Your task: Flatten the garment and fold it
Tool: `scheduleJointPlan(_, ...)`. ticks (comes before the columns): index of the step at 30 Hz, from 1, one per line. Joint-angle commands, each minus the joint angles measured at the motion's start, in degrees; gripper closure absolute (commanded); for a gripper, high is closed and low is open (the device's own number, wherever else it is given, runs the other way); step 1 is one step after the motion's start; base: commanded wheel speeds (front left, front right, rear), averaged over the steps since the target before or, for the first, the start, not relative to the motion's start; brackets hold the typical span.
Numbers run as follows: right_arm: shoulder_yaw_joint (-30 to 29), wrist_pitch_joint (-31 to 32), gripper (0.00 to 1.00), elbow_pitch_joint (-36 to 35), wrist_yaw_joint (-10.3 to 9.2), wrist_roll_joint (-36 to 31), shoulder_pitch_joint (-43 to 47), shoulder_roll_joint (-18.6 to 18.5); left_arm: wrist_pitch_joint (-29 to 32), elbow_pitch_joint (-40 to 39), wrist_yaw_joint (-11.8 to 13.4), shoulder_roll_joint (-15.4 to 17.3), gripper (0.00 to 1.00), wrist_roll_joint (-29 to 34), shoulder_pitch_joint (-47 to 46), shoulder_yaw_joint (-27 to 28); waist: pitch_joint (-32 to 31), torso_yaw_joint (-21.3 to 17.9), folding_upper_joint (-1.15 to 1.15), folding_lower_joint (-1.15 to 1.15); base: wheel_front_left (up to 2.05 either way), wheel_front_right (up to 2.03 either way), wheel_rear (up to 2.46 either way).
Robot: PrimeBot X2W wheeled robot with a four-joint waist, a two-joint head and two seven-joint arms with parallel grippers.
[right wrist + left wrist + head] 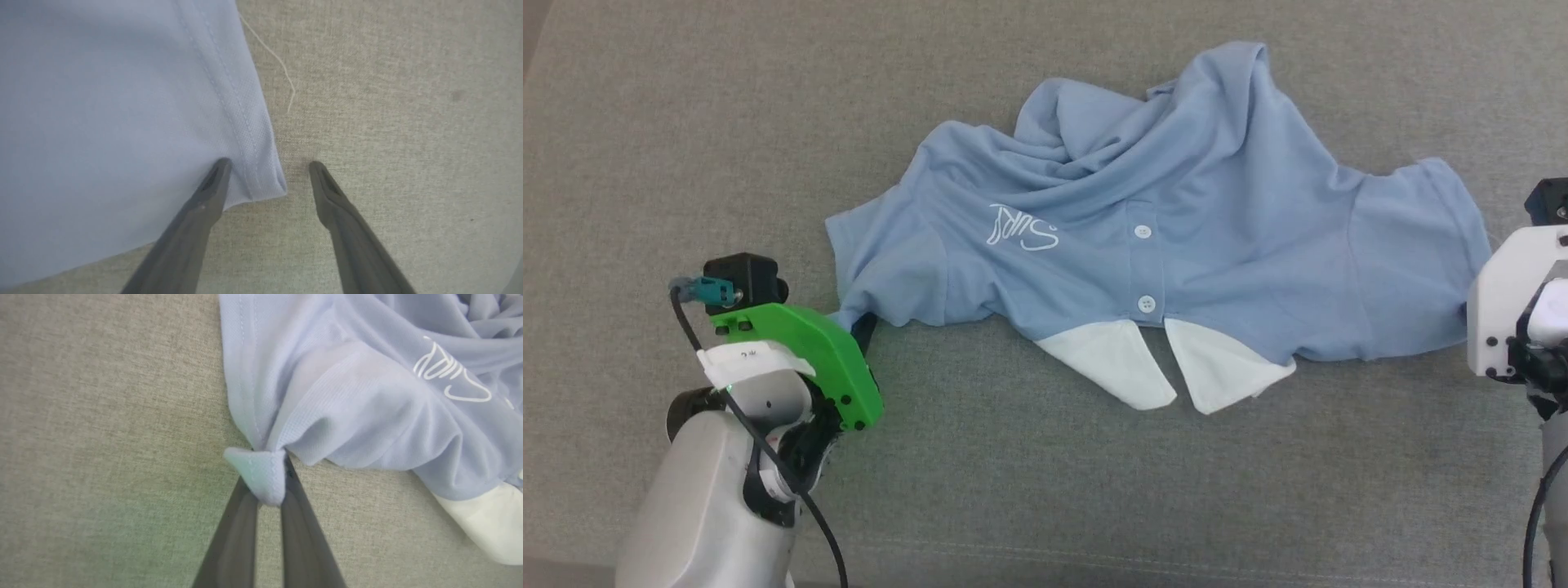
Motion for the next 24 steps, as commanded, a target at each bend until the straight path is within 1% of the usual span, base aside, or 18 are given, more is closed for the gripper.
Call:
scheduleJointPlan(1, 0.8, 1.0, 0.0, 1.1, -0.08, 1.1, 2.2, 0.7, -0.4, -0.4, 0.2, -0.4, 1.0, -0.5, 0.7, 0.1, 0.6, 0.4, 0.0, 0.0, 0.0, 0.0, 0.0)
scheduleJointPlan(3, 0.9, 2.0, 0.0, 1.1, -0.08, 2.2, 2.9, 1.1, -0.8, -0.4, 0.3, -0.6, 1.0, -0.6, 1.0, 0.2, 0.7, 0.3, 0.0, 0.0, 0.0, 0.0, 0.0)
scheduleJointPlan(4, 0.7, 2.7, 0.56, 1.2, -0.08, 2.6, 3.1, 1.3, -1.0, -0.4, 0.3, -0.6, 1.0, -0.6, 1.1, 0.2, 0.7, 0.3, 0.0, 0.0, 0.0, 0.0, 0.0)
scheduleJointPlan(5, 0.4, 3.3, 0.9, 1.1, -0.08, 3.3, 3.2, 1.4, -1.3, -0.4, 0.2, -0.8, 1.0, -0.8, 1.1, 0.3, 0.6, 0.3, 0.0, 0.0, 0.0, 0.0, 0.0)
scheduleJointPlan(6, 0.1, 3.4, 1.0, 0.8, -0.08, 3.9, 3.2, 1.5, -1.6, -0.4, 0.1, -1.0, 1.0, -1.0, 1.2, 0.4, 0.5, 0.3, 0.0, 0.0, 0.0, 0.0, 0.0)
scheduleJointPlan(9, -1.2, 1.7, 1.0, -0.7, -0.08, 5.1, 2.9, 1.8, -2.8, 0.1, -0.2, -1.4, 1.0, -1.5, 1.3, 0.8, -0.6, 0.0, 0.0, 0.0, 0.0, 0.0, 0.0)
scheduleJointPlan(14, -2.7, -4.5, 1.0, -3.1, -0.08, 7.9, 0.8, 3.0, -4.5, 1.1, -0.6, -1.9, 1.0, -2.6, 1.3, 1.9, -3.6, -1.0, 0.0, 0.0, 0.0, 0.0, 0.0)
scheduleJointPlan(19, -5.2, -9.7, 1.0, -4.5, -0.08, 14.2, -3.6, 5.6, -5.3, 0.7, -1.4, -1.6, 1.0, -4.3, -1.1, 3.9, -8.0, -2.2, 0.0, 0.0, 0.0, 0.0, 0.0)
scheduleJointPlan(24, -8.0, -12.9, 1.0, -5.4, -0.08, 21.3, -10.4, 7.5, -5.0, -0.4, -2.0, -0.6, 1.0, -6.1, -8.0, 6.3, -12.4, -3.2, 0.0, 0.0, 0.0, 0.0, 0.0)
